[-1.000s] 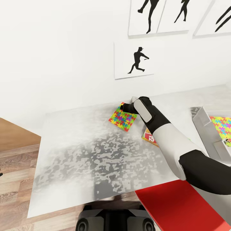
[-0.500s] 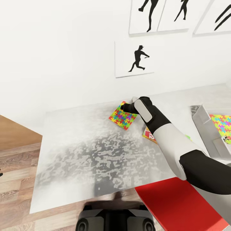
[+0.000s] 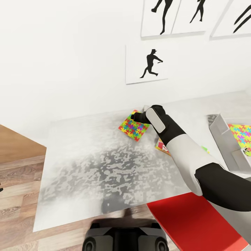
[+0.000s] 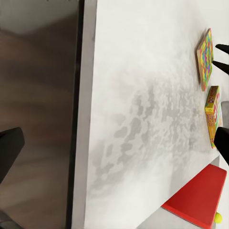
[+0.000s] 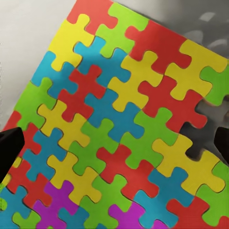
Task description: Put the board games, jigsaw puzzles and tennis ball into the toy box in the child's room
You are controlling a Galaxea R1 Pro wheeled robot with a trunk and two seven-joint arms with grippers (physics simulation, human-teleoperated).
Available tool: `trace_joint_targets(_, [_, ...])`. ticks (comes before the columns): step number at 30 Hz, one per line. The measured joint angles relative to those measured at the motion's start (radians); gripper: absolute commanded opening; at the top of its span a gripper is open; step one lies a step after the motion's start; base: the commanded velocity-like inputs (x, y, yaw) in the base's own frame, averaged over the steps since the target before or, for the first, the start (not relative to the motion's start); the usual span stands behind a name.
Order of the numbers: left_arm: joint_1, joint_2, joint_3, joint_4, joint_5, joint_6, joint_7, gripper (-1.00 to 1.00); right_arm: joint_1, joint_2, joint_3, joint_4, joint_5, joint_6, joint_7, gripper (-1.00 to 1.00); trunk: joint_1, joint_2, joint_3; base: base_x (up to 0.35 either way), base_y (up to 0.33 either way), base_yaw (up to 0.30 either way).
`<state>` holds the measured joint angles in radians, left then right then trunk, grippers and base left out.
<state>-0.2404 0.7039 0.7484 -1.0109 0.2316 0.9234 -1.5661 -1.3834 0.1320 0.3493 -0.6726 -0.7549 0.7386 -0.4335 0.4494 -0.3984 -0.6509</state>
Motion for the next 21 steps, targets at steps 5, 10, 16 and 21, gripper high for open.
trace_joint_targets(5, [0.0,0.0,0.0,0.0,0.0,0.0,0.0,1.0,0.001,0.0,0.0,0.0,0.0,0.0,0.0,1.0,0.0,0.0,0.0,-0.061,0.147,0.0])
trace_joint_targets(10, [0.0,0.0,0.0,-0.001,0.0,0.0,0.0,1.0,0.0,0.001,0.0,0.0,0.0,0.0,0.001,1.0,0.0,0.0,0.0,-0.126,0.218,0.0])
trace_joint_targets(16, [0.0,0.0,0.0,-0.001,0.0,0.0,0.0,1.0,0.0,0.003,0.0,0.0,0.001,0.0,0.0,1.0,0.0,0.0,0.0,-0.154,0.234,0.0])
trace_joint_targets(21, [0.0,0.0,0.0,0.0,0.0,0.0,0.0,1.0,0.0,0.004,0.0,0.0,0.0,0.0,0.0,1.0,0.0,0.0,0.0,-0.159,0.188,0.0])
